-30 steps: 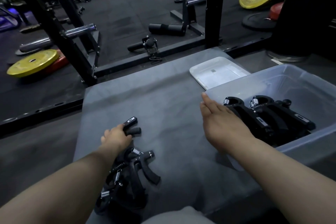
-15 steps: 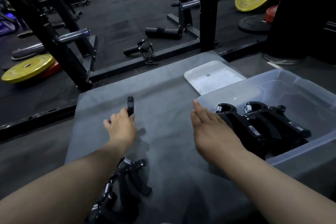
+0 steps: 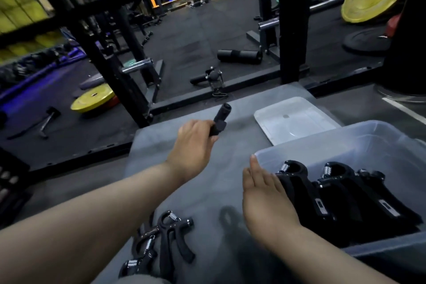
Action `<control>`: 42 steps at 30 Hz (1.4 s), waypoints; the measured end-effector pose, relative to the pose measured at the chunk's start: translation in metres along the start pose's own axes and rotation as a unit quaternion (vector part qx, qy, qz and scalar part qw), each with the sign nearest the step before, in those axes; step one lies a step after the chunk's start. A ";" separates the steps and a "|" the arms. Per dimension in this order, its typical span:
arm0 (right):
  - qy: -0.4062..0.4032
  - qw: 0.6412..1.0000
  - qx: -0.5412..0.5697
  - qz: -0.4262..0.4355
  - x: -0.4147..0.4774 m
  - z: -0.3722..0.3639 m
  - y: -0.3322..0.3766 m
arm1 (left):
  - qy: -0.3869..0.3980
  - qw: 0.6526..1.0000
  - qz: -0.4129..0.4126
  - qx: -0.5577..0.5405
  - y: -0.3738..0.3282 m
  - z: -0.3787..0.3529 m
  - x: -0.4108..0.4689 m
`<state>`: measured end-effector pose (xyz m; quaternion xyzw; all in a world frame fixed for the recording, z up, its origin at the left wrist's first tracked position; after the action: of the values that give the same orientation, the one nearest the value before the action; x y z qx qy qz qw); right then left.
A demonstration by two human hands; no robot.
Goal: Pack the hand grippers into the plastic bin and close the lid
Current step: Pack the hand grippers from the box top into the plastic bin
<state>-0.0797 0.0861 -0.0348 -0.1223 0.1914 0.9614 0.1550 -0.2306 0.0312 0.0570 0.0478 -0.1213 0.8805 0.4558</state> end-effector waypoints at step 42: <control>0.160 0.973 -0.039 -0.161 -0.070 0.054 -0.204 | 0.355 0.908 -0.144 0.171 -0.142 -0.101 -0.047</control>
<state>0.0459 0.2695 -0.0333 -0.3100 0.1538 0.8984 0.2703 -0.0852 0.0984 -0.0252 -0.1735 0.2088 0.7714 0.5755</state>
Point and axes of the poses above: each hand's wrist, its own x-axis towards the middle knuckle, its own z-axis out of the back of the hand, y = z × x, the point moved 8 cm from there along x, towards the middle knuckle, and after that the axes turned 10 degrees about y, right-handed, at the moved point
